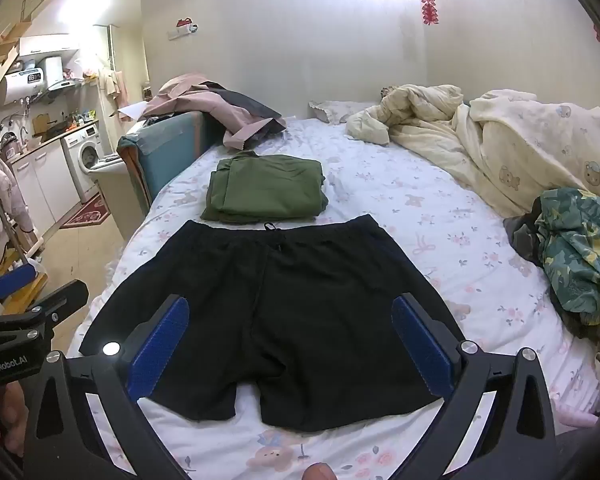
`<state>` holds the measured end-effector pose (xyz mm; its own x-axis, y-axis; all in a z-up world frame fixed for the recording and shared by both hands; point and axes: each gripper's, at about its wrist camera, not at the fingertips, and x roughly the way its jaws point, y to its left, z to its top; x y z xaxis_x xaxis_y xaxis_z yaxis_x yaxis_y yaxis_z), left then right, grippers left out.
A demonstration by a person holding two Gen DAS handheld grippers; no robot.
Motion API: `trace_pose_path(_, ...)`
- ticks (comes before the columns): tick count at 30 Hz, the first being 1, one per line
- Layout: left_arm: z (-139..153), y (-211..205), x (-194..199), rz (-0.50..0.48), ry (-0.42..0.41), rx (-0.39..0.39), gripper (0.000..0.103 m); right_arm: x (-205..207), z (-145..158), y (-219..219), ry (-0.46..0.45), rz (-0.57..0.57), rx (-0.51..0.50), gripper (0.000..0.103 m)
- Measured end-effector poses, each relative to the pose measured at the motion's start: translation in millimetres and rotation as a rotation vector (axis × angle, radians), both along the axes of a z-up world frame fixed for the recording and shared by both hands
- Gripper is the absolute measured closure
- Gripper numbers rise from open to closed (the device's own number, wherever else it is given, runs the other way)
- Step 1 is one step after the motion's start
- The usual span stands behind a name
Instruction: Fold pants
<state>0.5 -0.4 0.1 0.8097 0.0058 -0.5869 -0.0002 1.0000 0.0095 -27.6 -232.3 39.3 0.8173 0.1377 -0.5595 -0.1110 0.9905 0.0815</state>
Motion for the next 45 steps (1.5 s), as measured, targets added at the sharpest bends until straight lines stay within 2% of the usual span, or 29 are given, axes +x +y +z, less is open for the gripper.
trace_pose_path(3,-0.6,-4.2,8.1,-0.002,0.017,0.020,0.000,0.1,0.3,-0.1,0.003,0.002,-0.001,0.000)
trace_pose_path(4,1.5,-7.1,4.7,0.000,-0.005,0.024,0.000,0.1,0.5,-0.1,0.002,0.001,-0.002,0.000)
trace_pose_path(9,4.7,-7.9,-1.1,0.005,-0.025,0.014,0.000,0.3,0.7,0.0,0.005,0.001,-0.004,0.000)
trace_pose_path(45,4.7,1.0,-4.6,0.014,-0.017,0.004,0.000,-0.3,4.1,0.4,0.000,0.001,-0.006,0.000)
